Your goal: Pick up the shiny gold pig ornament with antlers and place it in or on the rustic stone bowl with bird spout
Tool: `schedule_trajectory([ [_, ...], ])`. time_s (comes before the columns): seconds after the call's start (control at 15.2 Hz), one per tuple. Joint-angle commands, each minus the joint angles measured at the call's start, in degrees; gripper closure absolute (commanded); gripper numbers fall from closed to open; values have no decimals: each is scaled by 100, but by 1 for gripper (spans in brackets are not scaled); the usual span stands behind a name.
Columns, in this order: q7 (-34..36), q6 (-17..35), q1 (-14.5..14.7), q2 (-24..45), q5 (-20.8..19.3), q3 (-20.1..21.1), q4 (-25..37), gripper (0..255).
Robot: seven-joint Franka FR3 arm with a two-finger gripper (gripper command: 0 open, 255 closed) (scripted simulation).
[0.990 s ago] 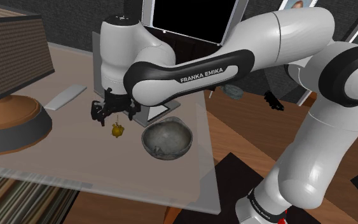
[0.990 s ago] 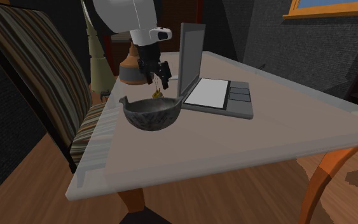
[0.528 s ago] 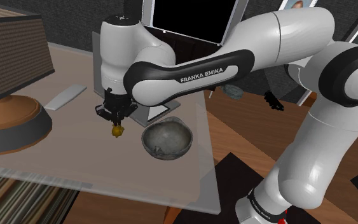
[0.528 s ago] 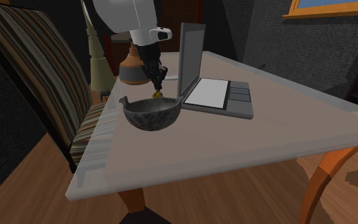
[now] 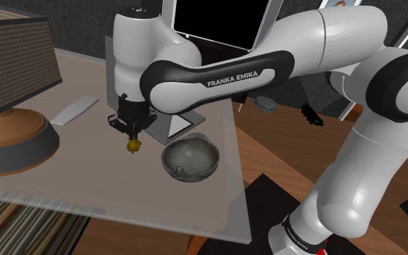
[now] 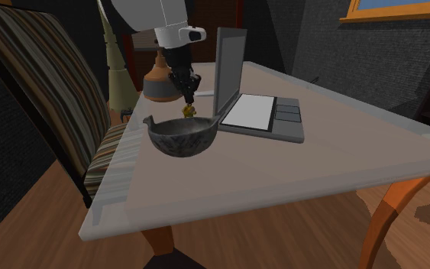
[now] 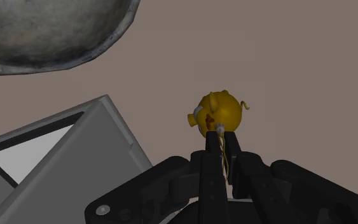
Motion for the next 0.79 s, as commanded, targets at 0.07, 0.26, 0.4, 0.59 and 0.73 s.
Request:
schedule_trajectory([
  [0.07, -71, -200, -9, -63, 64, 11, 154, 255],
  [0.26, -129, -411, -9, -107, 113, 21, 332, 255],
  [0.4, -165, -553, -8, -130, 141, 27, 459, 255],
  [0.59, -214, -771, -3, -155, 174, 36, 661, 255],
  [0.73, -244, -919, 2, -163, 191, 42, 804, 255],
])
